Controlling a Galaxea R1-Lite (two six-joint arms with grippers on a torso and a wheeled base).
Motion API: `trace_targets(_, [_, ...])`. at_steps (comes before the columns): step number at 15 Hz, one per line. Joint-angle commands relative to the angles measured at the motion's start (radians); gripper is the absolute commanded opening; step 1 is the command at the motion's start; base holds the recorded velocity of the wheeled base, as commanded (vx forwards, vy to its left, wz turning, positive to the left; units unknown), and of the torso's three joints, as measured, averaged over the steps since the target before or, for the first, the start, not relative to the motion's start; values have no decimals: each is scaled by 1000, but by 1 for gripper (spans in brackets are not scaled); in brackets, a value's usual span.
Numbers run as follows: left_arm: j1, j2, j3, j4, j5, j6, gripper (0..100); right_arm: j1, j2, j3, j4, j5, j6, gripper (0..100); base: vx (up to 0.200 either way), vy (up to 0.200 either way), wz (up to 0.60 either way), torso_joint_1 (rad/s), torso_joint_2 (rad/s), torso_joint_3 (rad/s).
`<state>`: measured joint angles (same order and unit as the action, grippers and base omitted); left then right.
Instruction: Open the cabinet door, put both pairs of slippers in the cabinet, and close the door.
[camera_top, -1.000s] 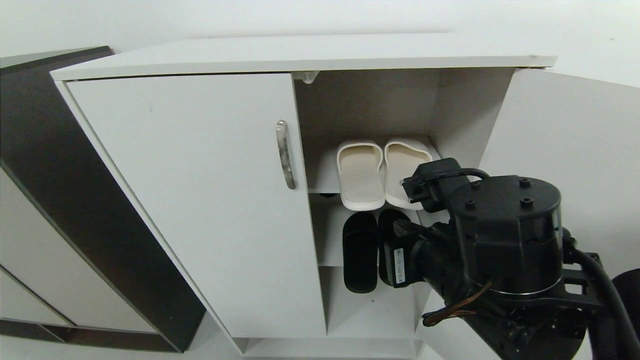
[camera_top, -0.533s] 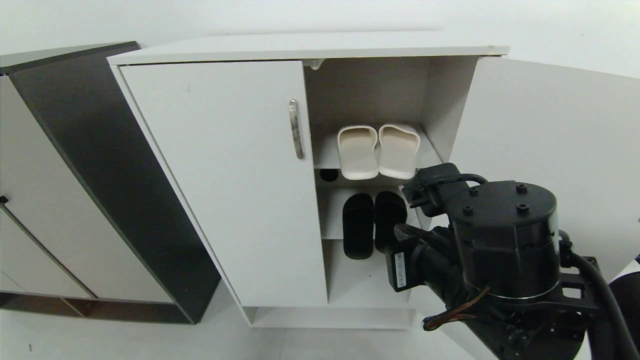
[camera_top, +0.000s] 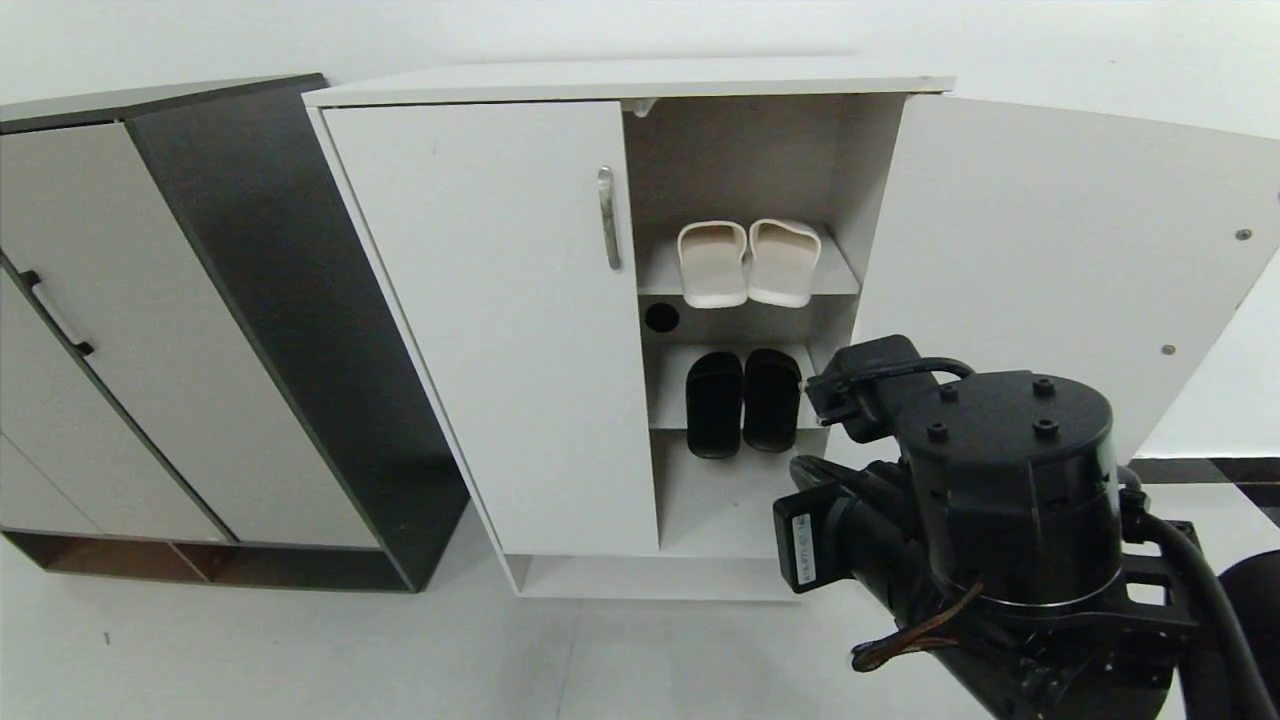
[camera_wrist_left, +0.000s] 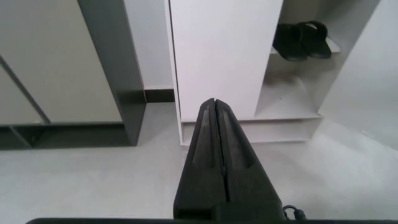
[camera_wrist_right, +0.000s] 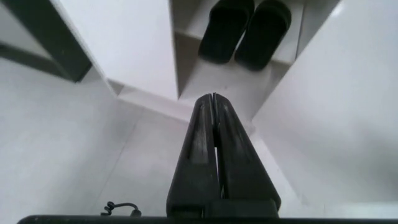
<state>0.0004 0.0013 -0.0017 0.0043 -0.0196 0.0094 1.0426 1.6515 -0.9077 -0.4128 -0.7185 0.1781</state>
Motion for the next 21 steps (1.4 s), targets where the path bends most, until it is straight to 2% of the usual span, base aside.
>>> trace_targets(1, [0, 0, 0, 0, 0, 0, 0, 1, -1, 13, -12, 1, -11, 0, 0, 0, 0, 0, 0, 0])
trace_targets(12, [1, 0, 0, 0, 0, 0, 0, -35, 5, 64, -95, 45, -45, 0, 0, 0, 0, 0, 0, 0])
trace_targets(19, [1, 0, 0, 0, 0, 0, 0, -36, 7, 72, -98, 59, -45, 0, 0, 0, 0, 0, 0, 0])
trace_targets(21, [1, 0, 0, 0, 0, 1, 0, -42, 4, 72, -98, 59, -45, 0, 0, 0, 0, 5, -217, -246])
